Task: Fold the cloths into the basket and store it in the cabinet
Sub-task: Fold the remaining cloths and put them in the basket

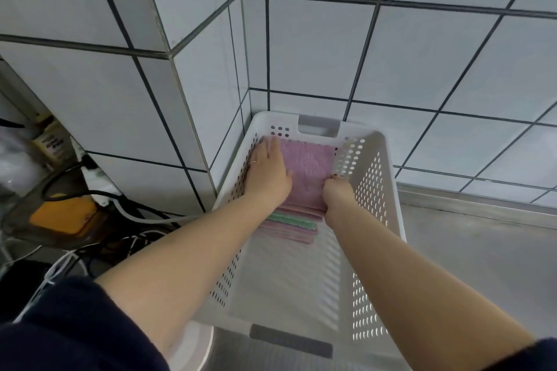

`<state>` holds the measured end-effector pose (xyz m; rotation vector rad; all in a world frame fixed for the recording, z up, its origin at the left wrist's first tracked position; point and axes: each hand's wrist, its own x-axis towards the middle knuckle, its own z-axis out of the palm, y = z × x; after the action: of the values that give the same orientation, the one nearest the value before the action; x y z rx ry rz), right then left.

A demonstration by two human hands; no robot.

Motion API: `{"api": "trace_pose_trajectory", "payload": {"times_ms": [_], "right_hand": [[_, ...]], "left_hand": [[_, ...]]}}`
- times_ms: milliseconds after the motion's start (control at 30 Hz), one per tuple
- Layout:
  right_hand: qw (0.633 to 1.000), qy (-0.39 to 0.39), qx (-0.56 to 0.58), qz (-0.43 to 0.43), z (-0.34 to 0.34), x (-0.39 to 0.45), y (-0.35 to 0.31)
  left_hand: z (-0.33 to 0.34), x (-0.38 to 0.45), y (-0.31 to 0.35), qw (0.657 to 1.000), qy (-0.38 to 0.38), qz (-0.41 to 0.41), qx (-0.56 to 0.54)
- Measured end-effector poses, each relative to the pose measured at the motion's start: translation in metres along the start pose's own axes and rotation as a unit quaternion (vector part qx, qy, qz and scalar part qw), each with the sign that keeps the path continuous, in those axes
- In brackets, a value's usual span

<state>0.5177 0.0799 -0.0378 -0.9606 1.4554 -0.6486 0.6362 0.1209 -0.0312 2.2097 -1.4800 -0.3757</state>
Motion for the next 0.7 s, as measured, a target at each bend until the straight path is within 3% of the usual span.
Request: {"api": "trace_pose_trajectory", "payload": {"times_ms": [67, 133, 267, 467, 700], "right_hand": [[1.0, -0.005, 0.003, -0.006, 0.006, -0.003, 0.003], [0.999, -0.008, 0.003, -0.031, 0.012, -0.002, 0.009], [0.996, -0.062, -0.028, -0.057, 0.016, -0.018, 0.007], [0.988, -0.056, -0.09, -0.109, 0.013, -0.008, 0.024], [0.987, -0.067, -0.102, -0.107, 0.011, -0.004, 0.031]], "left_hand": [[0.003, 0.0, 0.004, 0.992, 0.032, 0.097, 0.068], [0.007, 0.004, 0.008, 0.986, 0.012, 0.128, 0.106], [0.019, 0.009, 0.0, 0.98, -0.042, 0.119, 0.153], [0.034, 0.009, -0.014, 0.98, -0.059, 0.095, 0.162], [0.042, 0.008, -0.02, 0.98, -0.066, 0.077, 0.171]]}}
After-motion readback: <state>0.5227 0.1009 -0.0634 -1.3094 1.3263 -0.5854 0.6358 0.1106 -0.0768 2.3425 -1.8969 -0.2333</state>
